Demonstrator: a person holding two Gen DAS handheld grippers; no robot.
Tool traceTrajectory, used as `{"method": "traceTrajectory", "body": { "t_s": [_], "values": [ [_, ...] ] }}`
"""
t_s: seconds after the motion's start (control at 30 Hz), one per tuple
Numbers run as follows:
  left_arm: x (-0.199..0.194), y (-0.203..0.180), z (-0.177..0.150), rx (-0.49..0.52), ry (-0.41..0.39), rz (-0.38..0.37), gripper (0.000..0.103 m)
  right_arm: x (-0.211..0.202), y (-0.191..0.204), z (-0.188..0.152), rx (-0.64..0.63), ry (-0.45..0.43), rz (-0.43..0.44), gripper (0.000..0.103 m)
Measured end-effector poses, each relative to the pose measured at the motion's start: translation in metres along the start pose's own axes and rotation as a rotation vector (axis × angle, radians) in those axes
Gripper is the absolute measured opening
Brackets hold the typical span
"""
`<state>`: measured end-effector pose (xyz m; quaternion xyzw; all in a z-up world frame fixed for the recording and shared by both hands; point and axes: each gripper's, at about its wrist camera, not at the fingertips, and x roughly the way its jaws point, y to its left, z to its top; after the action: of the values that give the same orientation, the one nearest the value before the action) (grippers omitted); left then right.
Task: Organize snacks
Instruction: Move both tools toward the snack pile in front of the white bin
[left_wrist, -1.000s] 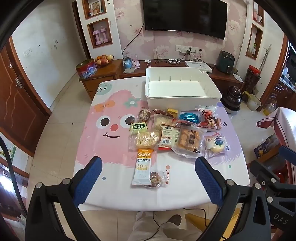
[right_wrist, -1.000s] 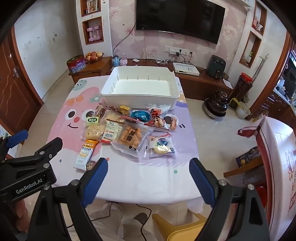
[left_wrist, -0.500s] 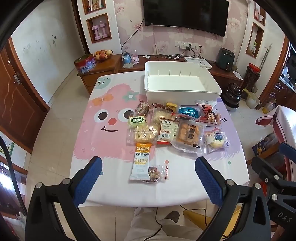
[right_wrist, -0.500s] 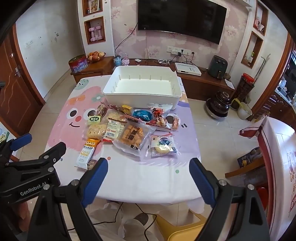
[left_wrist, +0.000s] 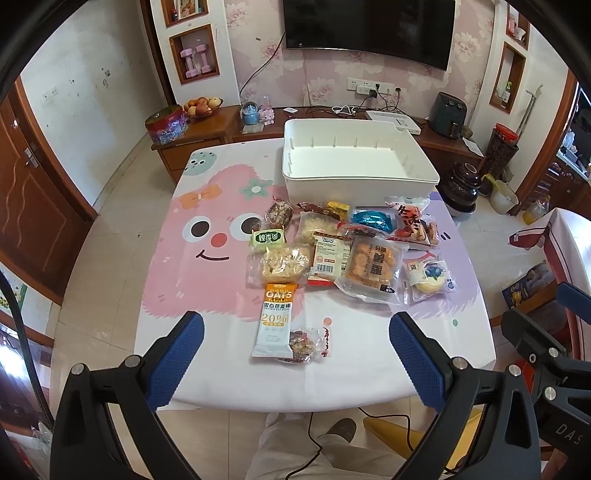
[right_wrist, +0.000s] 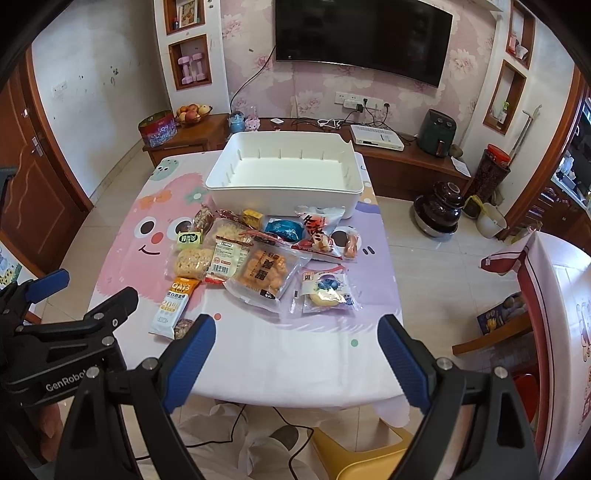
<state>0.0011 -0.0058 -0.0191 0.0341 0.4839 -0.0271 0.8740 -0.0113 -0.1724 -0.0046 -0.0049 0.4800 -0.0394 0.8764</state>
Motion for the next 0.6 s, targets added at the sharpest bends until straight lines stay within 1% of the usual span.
{"method": "traceTrajectory", "body": {
  "t_s": [0.07,0.1,0.17,0.37,0.4,0.6],
  "values": [
    [0.0,0.002,0.0,0.0,0.003,-0.003,0.1,0.0,0.004,0.0,-0.001,-0.005,0.002,0.09],
    [0.0,0.001,0.0,0.0,0.005,-0.001,0.1,0.003,-0.004,0.0,-0.002,-0.005,0.012,0.09],
    [0.0,-0.001,-0.001,-0.001,0.009,0.004,0.1,0.004,-0.003,0.0,-0.002,-0.005,0.019,0.09],
    [-0.001,0.001,-0.006,-0.026,0.022,0.016,0.1,0.009,0.003,0.001,-0.012,-0.002,0.053,0.09],
    [0.0,0.001,-0.008,-0.028,0.023,0.019,0.1,0.007,-0.003,-0.002,-0.01,-0.005,0.059,0.09],
    [0.004,-0.001,-0.011,-0.03,0.04,0.024,0.1,0.009,-0.007,-0.004,-0.014,0.002,0.082,0.09]
  ]
}}
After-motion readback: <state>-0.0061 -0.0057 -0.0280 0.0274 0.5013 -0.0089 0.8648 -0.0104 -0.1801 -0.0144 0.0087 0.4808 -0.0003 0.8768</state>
